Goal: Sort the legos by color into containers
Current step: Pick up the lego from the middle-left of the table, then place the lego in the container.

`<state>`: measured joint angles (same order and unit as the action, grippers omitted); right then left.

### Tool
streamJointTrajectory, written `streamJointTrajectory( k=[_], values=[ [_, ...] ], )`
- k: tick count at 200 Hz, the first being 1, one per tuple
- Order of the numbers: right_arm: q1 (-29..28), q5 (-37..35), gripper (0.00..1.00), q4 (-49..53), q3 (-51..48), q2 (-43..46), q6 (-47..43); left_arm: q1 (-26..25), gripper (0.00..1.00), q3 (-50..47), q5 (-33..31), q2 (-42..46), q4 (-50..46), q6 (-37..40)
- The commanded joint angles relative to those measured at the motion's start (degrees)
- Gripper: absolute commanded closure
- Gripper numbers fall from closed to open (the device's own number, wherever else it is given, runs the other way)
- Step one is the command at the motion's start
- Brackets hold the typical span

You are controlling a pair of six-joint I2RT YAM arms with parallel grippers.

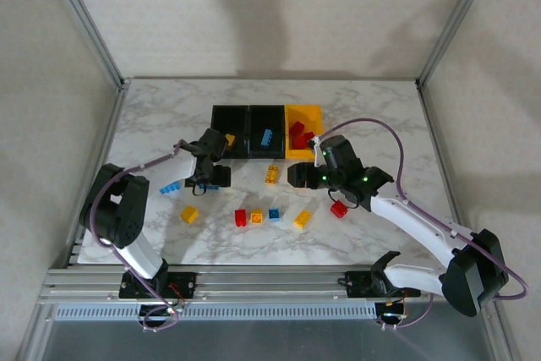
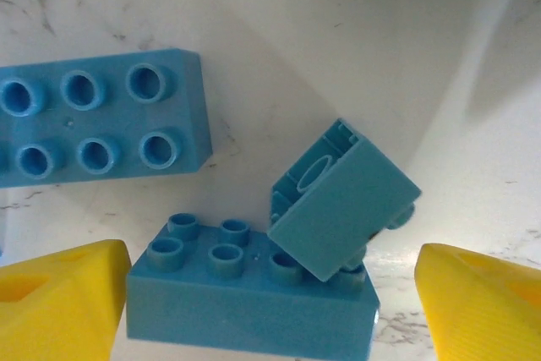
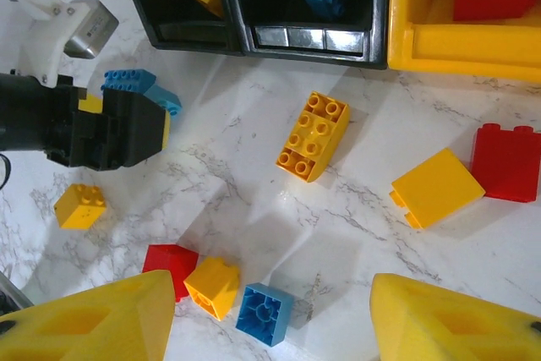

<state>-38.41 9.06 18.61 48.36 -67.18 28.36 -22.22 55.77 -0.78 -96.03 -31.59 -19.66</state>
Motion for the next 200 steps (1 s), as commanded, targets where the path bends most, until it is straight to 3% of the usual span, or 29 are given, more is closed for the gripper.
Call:
streamJointTrajectory(
  k=[1,31,78,142,200],
  values=[
    [-0.52,-0.27,0.38,-0.68,0.36,-0.14,0.82,0.73,0.18,-1.34,0.36,-0.54,0.07,0.79],
    [-0.52,-0.58,0.38,-0.85,0.42,-0.33,0.92,1.04,0.36,-1.19,0.60,-0.69,-0.22,0.24],
    [-0.48,-0.25,0.38,-1.56,-0.17,-0.93,1.00,1.04,0.49,-0.92,0.66,4.08,-2.79,-0.16],
    [-0.60,2.76,0.38,-2.38,-0.45,0.13,0.47,-1.94,0.48,2.12,0.78,11.63,-7.21,-2.54],
    [-1.05,3.98,0.37,-4.70,-2.82,3.56,1.35,-9.27,0.49,14.22,0.94,6.41,-8.19,-4.55]
  ],
)
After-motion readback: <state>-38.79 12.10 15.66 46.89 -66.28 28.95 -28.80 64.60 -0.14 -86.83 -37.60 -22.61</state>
